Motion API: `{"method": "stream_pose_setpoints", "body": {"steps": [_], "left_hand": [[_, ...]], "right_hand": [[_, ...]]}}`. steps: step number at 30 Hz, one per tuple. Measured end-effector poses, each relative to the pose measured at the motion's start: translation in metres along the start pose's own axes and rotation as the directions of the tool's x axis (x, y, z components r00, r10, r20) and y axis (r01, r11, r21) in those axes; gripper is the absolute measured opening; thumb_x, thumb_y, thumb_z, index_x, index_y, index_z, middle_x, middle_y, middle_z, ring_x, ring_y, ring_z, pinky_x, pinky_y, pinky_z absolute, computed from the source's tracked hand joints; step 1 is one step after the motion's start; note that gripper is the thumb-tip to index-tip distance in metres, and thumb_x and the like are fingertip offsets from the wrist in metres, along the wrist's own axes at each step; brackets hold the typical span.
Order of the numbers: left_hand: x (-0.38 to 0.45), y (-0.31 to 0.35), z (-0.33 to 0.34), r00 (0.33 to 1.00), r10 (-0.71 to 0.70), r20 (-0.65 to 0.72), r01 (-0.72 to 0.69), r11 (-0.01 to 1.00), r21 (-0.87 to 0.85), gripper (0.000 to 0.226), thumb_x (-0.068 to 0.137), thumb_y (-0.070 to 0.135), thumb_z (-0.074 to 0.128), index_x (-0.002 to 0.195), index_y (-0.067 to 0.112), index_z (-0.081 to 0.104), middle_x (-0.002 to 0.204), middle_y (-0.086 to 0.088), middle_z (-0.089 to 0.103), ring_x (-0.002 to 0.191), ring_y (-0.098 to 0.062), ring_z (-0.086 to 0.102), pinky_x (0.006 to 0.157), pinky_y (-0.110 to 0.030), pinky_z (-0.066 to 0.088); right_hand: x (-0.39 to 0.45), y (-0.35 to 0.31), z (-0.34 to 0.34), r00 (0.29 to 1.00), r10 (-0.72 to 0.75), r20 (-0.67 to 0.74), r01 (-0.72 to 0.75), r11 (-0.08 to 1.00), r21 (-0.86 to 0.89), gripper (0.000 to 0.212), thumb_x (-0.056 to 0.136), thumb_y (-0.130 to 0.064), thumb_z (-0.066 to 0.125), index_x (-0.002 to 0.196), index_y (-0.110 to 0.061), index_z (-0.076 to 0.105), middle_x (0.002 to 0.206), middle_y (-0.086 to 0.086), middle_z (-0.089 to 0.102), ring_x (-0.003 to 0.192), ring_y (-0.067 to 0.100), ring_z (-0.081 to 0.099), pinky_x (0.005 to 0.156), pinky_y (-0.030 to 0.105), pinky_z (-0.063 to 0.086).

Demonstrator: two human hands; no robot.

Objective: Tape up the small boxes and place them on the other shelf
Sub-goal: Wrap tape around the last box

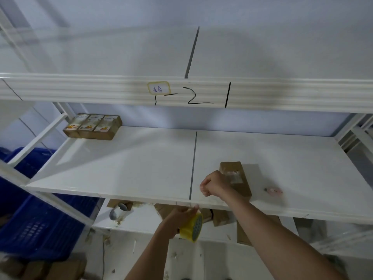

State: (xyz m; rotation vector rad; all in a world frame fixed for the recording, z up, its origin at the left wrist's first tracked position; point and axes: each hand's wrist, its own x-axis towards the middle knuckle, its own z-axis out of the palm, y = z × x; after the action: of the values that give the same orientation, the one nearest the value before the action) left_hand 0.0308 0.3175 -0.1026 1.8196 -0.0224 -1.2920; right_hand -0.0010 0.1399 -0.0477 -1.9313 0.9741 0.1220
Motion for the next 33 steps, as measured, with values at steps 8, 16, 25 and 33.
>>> {"method": "stream_pose_setpoints", "body": {"steps": [8,16,25,33], "left_hand": [[0.001,-0.015,0.003,0.999,0.010,0.042,-0.003,0.988,-0.155,0.042,0.088,0.031,0.076,0.125,0.018,0.063,0.119,-0.011,0.064,0.107,-0.031,0.064,0.092,-0.046,0.057],[0.013,-0.021,0.014,0.977,-0.062,-0.206,0.052,0.997,-0.052,0.053,0.071,0.068,0.076,0.092,0.022,0.060,0.102,-0.005,0.069,0.096,-0.025,0.067,0.093,-0.044,0.056],[0.013,-0.030,0.012,0.998,0.049,-0.030,-0.053,0.984,-0.171,0.051,0.076,0.042,0.083,0.105,0.003,0.069,0.108,-0.016,0.072,0.099,-0.029,0.071,0.094,-0.044,0.057],[0.012,-0.029,0.013,0.989,-0.058,-0.137,0.054,0.998,-0.039,0.037,0.084,0.046,0.076,0.089,0.015,0.058,0.103,-0.008,0.064,0.094,-0.024,0.063,0.084,-0.037,0.057]], "right_hand": [[0.003,0.007,-0.003,0.997,-0.076,0.003,0.076,0.990,-0.120,0.006,0.088,0.000,0.072,0.087,0.002,0.077,0.081,0.012,0.074,0.071,0.020,0.073,0.069,0.032,0.064],[0.011,-0.005,-0.006,0.991,-0.130,-0.010,0.126,0.977,-0.171,0.007,0.089,-0.002,0.071,0.085,0.000,0.077,0.082,0.010,0.073,0.068,0.016,0.069,0.059,0.021,0.057],[0.023,0.000,-0.012,0.982,-0.187,-0.015,0.180,0.962,-0.206,0.008,0.088,-0.009,0.075,0.094,-0.008,0.080,0.100,0.007,0.076,0.091,0.017,0.070,0.088,0.030,0.056],[0.023,-0.008,-0.007,0.988,-0.148,-0.052,0.133,0.967,-0.217,0.007,0.089,-0.005,0.074,0.089,0.001,0.077,0.080,0.009,0.073,0.067,0.011,0.068,0.058,0.015,0.053]]}}
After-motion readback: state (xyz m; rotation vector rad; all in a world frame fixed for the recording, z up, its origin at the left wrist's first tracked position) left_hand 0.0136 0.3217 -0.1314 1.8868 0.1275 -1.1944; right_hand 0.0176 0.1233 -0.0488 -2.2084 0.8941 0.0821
